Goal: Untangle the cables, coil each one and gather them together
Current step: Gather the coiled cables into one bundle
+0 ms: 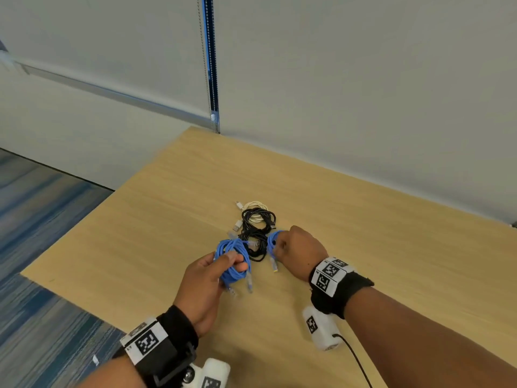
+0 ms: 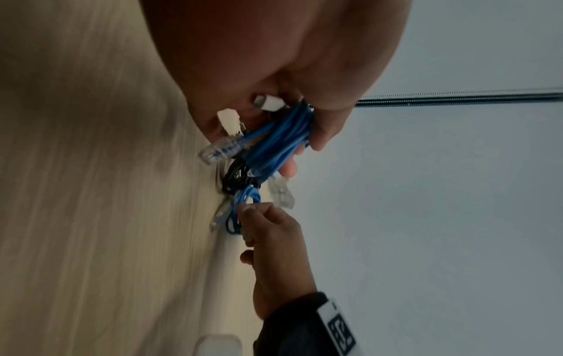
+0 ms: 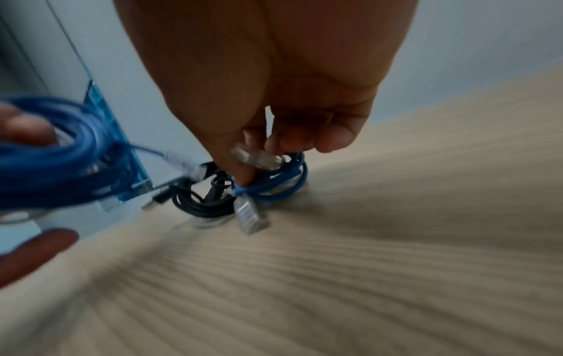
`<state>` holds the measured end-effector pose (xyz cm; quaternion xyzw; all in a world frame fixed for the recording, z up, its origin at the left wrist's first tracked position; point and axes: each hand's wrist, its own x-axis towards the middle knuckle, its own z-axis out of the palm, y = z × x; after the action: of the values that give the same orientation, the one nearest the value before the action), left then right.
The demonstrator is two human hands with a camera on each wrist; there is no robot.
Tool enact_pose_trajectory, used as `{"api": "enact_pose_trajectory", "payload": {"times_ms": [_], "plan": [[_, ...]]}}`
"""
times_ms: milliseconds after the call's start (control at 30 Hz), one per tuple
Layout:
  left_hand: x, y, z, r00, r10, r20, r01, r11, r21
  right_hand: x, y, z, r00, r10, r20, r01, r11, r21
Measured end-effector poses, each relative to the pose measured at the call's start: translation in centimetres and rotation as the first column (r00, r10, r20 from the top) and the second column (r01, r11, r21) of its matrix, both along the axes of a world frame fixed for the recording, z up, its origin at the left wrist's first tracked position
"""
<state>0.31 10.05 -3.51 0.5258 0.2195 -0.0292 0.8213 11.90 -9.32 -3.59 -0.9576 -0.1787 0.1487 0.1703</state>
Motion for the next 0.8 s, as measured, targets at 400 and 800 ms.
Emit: {"api": "enact_pose_trajectory", "payload": {"times_ms": [400, 800], "plan": [[0.4, -3.2, 0.5, 0.990, -0.139, -0.031, 0.134, 0.982, -0.131, -5.9, -2.0, 5.3, 0.946, 0.320, 0.062, -0.323, 0.897, 0.301], [-0.3, -2.6, 0.8, 0.959, -0.282, -0.023, 0.274, 0.946, -0.176, -6.7, -1.5, 4.6, 0.904, 0.394, 0.163, -0.425, 0.863, 0.271]]}}
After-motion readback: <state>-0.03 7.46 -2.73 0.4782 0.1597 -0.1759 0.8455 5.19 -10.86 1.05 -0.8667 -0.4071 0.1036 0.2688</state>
